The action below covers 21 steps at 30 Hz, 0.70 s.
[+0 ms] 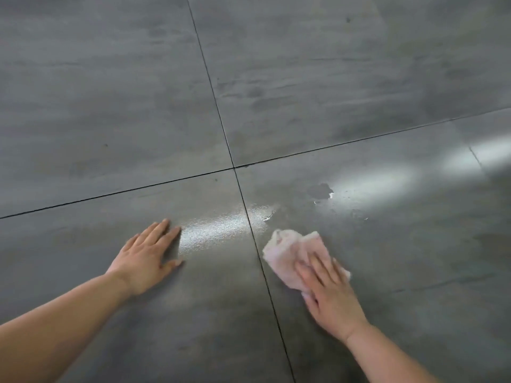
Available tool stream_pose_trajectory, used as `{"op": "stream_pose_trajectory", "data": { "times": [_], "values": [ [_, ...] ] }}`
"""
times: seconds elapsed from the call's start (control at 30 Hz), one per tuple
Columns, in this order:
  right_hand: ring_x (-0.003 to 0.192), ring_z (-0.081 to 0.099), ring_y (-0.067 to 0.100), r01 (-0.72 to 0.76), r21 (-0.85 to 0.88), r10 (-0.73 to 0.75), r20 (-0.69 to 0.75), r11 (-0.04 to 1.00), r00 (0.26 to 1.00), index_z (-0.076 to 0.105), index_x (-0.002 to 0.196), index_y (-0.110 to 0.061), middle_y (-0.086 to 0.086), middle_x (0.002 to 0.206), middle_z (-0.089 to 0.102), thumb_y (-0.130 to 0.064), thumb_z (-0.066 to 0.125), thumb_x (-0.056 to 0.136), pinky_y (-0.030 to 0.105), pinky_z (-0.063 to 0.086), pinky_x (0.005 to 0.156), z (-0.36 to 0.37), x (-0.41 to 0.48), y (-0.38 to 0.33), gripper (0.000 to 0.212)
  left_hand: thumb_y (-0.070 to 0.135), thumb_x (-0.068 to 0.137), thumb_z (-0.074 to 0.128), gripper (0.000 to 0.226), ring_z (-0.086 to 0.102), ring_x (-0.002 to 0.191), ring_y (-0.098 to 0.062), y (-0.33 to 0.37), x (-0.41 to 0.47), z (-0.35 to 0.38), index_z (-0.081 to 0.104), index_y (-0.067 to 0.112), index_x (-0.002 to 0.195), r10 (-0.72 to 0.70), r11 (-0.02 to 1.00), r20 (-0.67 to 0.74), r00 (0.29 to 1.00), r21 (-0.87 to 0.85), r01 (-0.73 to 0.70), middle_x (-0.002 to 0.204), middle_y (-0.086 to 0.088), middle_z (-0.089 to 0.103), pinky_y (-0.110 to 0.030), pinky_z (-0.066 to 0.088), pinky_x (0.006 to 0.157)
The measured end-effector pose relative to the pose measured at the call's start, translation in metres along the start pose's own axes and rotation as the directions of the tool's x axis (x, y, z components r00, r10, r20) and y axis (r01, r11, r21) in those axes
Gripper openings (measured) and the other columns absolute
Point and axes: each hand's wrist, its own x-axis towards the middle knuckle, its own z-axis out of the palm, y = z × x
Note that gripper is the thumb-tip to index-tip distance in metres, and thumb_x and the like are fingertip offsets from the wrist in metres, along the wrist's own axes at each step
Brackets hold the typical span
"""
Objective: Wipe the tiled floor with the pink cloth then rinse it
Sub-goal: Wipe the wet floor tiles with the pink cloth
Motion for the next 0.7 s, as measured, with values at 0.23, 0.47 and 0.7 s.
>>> {"op": "stream_pose_trajectory", "data": {
  "times": [0.23, 0.47, 0.7],
  "values": [
    [0.120, 0.046, 0.052, -0.702, 0.253, 0.685, 0.167, 0.666, 0.709, 0.043, 0.131, -0.002, 0.032, 0.130, 0.050, -0.036, 0.039, 0.084, 0.060, 0.037, 0.097, -0.024, 0.032, -0.024, 0.057, 0.052, 0.090, 0.031, 0.072, -0.013, 0.143, -0.010, -0.006, -0.001, 0.000, -0.012, 0.026, 0.143, 0.023, 0.995, 0.049, 0.999, 0.093, -0.028, 0.154, 0.005, -0.018, -0.030, -0.002, 0.118],
    [0.118, 0.055, 0.022, 0.148, 0.047, -0.151, 0.078, 0.988, 0.985, 0.054, 0.120, -0.035, -0.006, 0.119, 0.066, -0.034, 0.033, 0.069, 0.037, 0.021, 0.107, -0.015, 0.071, -0.075, 0.055, 0.061, 0.086, 0.018, 0.067, -0.003, 0.145, -0.012, -0.003, 0.011, -0.008, 0.009, 0.028, 0.144, 0.080, 0.996, -0.097, 0.992, 0.050, -0.075, 0.156, 0.006, -0.001, -0.030, -0.002, 0.118],
    [0.111, 0.051, 0.055, -0.624, 0.300, 0.657, -0.011, 0.721, 0.754, 0.053, 0.121, 0.002, 0.033, 0.121, 0.056, -0.030, 0.032, 0.075, 0.063, 0.045, 0.086, -0.016, 0.048, 0.064, 0.060, 0.072, 0.073, 0.021, 0.088, -0.010, 0.142, -0.006, 0.009, 0.054, -0.023, 0.003, 0.023, 0.145, 0.046, 0.996, -0.205, 0.978, -0.064, -0.060, 0.156, 0.005, -0.004, -0.031, -0.008, 0.117]
  ]
}}
